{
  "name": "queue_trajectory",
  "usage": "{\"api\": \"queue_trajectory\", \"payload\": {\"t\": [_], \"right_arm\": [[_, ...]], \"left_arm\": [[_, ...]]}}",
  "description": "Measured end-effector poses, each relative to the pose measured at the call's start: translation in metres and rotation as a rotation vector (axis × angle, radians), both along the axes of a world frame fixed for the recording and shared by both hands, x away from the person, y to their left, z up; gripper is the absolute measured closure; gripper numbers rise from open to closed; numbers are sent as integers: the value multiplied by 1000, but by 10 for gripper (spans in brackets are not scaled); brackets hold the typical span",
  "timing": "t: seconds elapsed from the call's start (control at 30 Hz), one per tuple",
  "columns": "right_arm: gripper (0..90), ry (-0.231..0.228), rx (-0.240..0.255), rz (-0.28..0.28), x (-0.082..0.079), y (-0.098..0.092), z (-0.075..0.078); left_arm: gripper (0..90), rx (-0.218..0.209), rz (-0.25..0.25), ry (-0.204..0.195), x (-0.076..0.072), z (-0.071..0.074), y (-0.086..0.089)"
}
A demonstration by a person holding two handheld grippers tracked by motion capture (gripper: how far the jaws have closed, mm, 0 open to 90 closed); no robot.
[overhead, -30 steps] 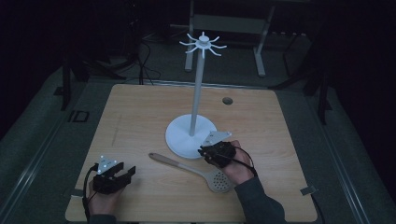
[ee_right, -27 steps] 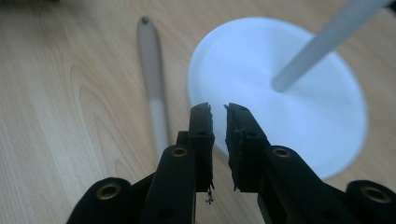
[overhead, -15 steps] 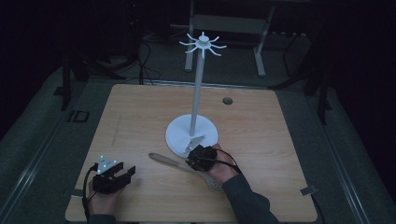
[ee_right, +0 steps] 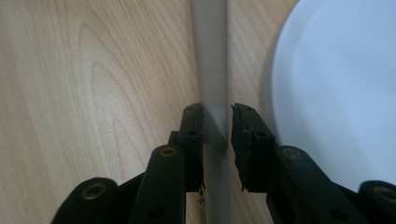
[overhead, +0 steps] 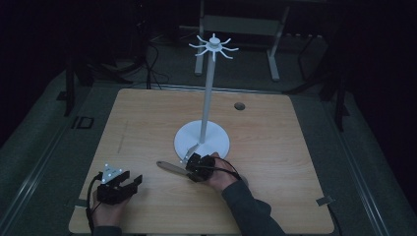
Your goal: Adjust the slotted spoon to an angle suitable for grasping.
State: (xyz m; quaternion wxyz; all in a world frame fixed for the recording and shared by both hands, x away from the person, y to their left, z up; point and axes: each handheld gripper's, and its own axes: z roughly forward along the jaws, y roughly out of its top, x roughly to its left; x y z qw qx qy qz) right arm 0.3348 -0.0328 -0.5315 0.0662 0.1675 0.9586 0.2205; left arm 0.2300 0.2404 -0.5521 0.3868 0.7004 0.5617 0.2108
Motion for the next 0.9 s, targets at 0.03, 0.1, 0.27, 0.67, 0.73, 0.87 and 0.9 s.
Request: {"api": "queue_trajectory", "payload": {"t": [0.03, 0.1, 0.27, 0.67, 0.73, 0.87, 0.9], "right_arm": [[744, 4, -11, 1, 0, 1, -2], [744, 13, -17, 3, 2, 2, -5], [757, 19, -13, 11, 2, 0, -5], [762, -40, 23, -58, -2, -46, 9], [761, -43, 28, -94, 0, -60, 12], [761, -44, 30, -159, 3, -88, 16], [761, -42, 25, -174, 5, -94, 16]], "left_arm": [[459, -1, 0, 0, 0, 0, 0], [459, -1, 0, 0, 0, 0, 1], [460, 2, -1, 0, 0, 0, 0], [459, 5, -4, 1, 0, 0, -1], [459, 5, -3, 2, 0, 0, -1], [459, 7, -4, 4, 0, -1, -1], [459, 7, -5, 5, 0, -1, -1]]}}
